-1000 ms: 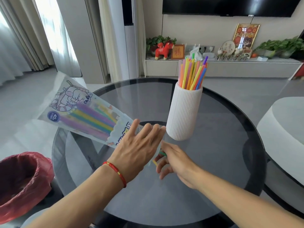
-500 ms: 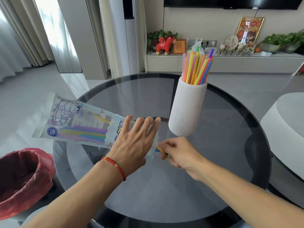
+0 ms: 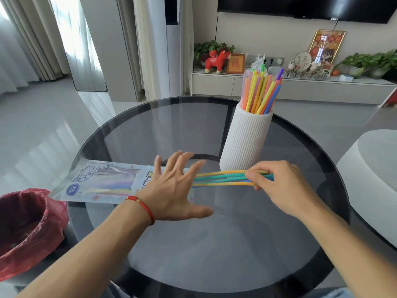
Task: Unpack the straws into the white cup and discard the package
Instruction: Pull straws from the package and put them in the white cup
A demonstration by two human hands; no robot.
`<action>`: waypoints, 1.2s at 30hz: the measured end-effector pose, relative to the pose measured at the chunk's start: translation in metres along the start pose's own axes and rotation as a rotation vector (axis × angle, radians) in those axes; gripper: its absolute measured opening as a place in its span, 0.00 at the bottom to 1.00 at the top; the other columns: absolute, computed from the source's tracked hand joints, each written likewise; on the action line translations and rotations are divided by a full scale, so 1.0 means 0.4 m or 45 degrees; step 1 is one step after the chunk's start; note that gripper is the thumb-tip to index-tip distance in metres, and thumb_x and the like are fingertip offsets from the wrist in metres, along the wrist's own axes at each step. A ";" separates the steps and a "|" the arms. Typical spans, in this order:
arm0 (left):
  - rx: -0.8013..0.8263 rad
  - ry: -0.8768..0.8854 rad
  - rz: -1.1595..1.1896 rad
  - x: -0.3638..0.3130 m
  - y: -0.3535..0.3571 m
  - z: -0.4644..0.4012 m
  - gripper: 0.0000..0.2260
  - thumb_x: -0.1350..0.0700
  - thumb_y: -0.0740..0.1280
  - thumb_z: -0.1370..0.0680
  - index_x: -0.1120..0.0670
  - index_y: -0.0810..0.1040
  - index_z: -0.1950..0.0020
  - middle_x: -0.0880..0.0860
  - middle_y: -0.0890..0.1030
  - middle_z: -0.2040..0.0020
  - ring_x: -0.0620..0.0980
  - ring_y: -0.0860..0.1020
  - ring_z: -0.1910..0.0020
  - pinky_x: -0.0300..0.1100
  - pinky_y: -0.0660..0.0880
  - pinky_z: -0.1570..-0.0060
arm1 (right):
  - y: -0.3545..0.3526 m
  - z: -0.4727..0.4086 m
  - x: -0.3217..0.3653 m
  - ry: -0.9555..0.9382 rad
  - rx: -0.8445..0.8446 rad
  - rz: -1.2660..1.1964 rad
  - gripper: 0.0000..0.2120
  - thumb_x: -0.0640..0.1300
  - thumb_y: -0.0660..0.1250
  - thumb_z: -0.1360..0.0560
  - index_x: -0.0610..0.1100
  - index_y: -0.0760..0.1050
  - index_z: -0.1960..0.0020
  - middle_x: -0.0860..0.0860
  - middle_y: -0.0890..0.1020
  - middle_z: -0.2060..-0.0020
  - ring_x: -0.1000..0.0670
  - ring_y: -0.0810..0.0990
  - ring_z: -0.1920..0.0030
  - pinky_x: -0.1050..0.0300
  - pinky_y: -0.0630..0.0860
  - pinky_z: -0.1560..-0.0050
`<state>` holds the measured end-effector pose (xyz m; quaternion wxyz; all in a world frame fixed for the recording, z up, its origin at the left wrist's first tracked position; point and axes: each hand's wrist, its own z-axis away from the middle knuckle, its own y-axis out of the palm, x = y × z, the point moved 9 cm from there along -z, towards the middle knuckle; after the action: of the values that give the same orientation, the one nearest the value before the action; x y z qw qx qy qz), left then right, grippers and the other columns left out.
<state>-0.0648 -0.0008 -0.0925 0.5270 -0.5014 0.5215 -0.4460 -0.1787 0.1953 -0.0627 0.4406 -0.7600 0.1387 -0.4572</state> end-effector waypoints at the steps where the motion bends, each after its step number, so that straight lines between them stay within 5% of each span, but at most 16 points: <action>1: -0.058 0.032 0.041 -0.023 -0.004 -0.005 0.40 0.24 0.54 0.31 0.45 0.59 0.25 0.50 0.60 0.25 0.53 0.57 0.23 0.69 0.54 0.27 | -0.012 0.006 0.014 -0.046 -0.019 -0.008 0.09 0.54 0.70 0.19 0.56 0.85 0.56 0.65 0.84 0.63 0.63 0.78 0.68 0.68 0.69 0.74; 5: -0.111 0.039 -0.171 -0.052 0.025 -0.029 0.16 0.39 0.53 0.18 0.50 0.67 0.41 0.50 0.70 0.40 0.53 0.68 0.39 0.62 0.63 0.31 | -0.027 0.032 0.058 -0.161 0.010 -0.023 0.05 0.54 0.71 0.20 0.56 0.85 0.53 0.61 0.85 0.64 0.60 0.82 0.63 0.68 0.75 0.66; 8: -0.106 -0.006 -0.116 -0.038 0.036 -0.044 0.11 0.45 0.53 0.17 0.50 0.68 0.45 0.51 0.71 0.46 0.55 0.69 0.46 0.59 0.68 0.36 | -0.102 0.059 0.105 -0.353 -0.337 0.054 0.10 0.49 0.72 0.20 0.44 0.86 0.44 0.53 0.86 0.47 0.61 0.79 0.65 0.65 0.75 0.63; 11: -0.154 -0.079 0.004 -0.021 0.020 -0.052 0.10 0.45 0.54 0.17 0.50 0.68 0.48 0.50 0.72 0.48 0.55 0.69 0.49 0.55 0.70 0.41 | -0.168 0.142 0.194 -0.775 -0.652 0.051 0.15 0.45 0.64 0.19 0.39 0.80 0.60 0.48 0.79 0.60 0.50 0.71 0.73 0.62 0.68 0.69; 13: -0.168 -0.115 0.022 -0.015 0.013 -0.050 0.10 0.45 0.54 0.17 0.50 0.68 0.49 0.50 0.73 0.49 0.54 0.69 0.50 0.53 0.70 0.42 | -0.121 0.174 0.226 -0.907 -0.536 0.010 0.21 0.45 0.63 0.20 0.42 0.69 0.71 0.52 0.67 0.70 0.50 0.62 0.72 0.60 0.61 0.69; 15: -0.168 -0.111 0.027 -0.021 0.007 -0.044 0.11 0.45 0.54 0.18 0.51 0.68 0.49 0.50 0.73 0.49 0.54 0.69 0.49 0.53 0.69 0.41 | -0.023 0.145 0.201 -0.626 -0.245 -0.076 0.25 0.56 0.65 0.21 0.43 0.69 0.72 0.53 0.66 0.75 0.51 0.64 0.74 0.60 0.62 0.70; 18: -0.150 -0.063 0.032 -0.052 0.006 -0.032 0.16 0.43 0.48 0.19 0.51 0.69 0.47 0.49 0.74 0.48 0.54 0.70 0.46 0.54 0.69 0.39 | 0.127 0.092 0.125 0.052 0.157 -0.459 0.30 0.74 0.64 0.27 0.46 0.81 0.56 0.44 0.80 0.68 0.55 0.74 0.74 0.61 0.71 0.70; 20: -0.148 -0.013 0.040 -0.081 0.013 -0.030 0.15 0.43 0.50 0.18 0.51 0.71 0.43 0.49 0.75 0.47 0.54 0.71 0.44 0.54 0.68 0.38 | 0.178 0.068 0.096 0.284 0.149 -0.961 0.28 0.68 0.68 0.23 0.41 0.81 0.48 0.42 0.76 0.69 0.53 0.71 0.77 0.64 0.67 0.78; 23: -0.163 -0.032 0.068 -0.089 0.022 -0.029 0.11 0.45 0.57 0.19 0.51 0.70 0.45 0.49 0.75 0.47 0.54 0.71 0.45 0.52 0.68 0.38 | 0.164 0.033 0.061 0.394 -0.071 -1.205 0.15 0.48 0.66 0.17 0.40 0.82 0.56 0.48 0.73 0.74 0.55 0.67 0.80 0.67 0.61 0.81; 26: -0.103 -0.068 0.104 -0.062 0.044 -0.029 0.14 0.46 0.62 0.22 0.49 0.70 0.39 0.49 0.75 0.43 0.54 0.71 0.41 0.51 0.68 0.36 | 0.039 0.001 0.034 0.238 -0.320 -1.038 0.16 0.42 0.65 0.18 0.43 0.79 0.64 0.54 0.72 0.77 0.57 0.69 0.79 0.65 0.64 0.79; 30: -0.050 -0.083 0.116 -0.037 0.070 -0.027 0.22 0.45 0.62 0.24 0.48 0.68 0.30 0.50 0.74 0.37 0.54 0.69 0.34 0.54 0.65 0.31 | -0.132 -0.002 0.064 -0.147 -0.481 -0.590 0.16 0.51 0.62 0.20 0.48 0.79 0.63 0.60 0.77 0.73 0.56 0.76 0.71 0.62 0.71 0.72; 36: 0.006 -0.091 0.080 -0.040 0.095 -0.036 0.19 0.45 0.62 0.23 0.45 0.70 0.32 0.50 0.73 0.35 0.54 0.67 0.33 0.58 0.62 0.28 | -0.097 -0.004 0.098 -0.321 -0.287 -0.082 0.22 0.53 0.60 0.18 0.41 0.78 0.64 0.48 0.80 0.71 0.49 0.80 0.66 0.54 0.76 0.68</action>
<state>-0.0822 0.0181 -0.1279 0.5602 -0.4991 0.5167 -0.4125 -0.1664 0.1927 -0.0091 0.3518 -0.8599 0.1083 -0.3537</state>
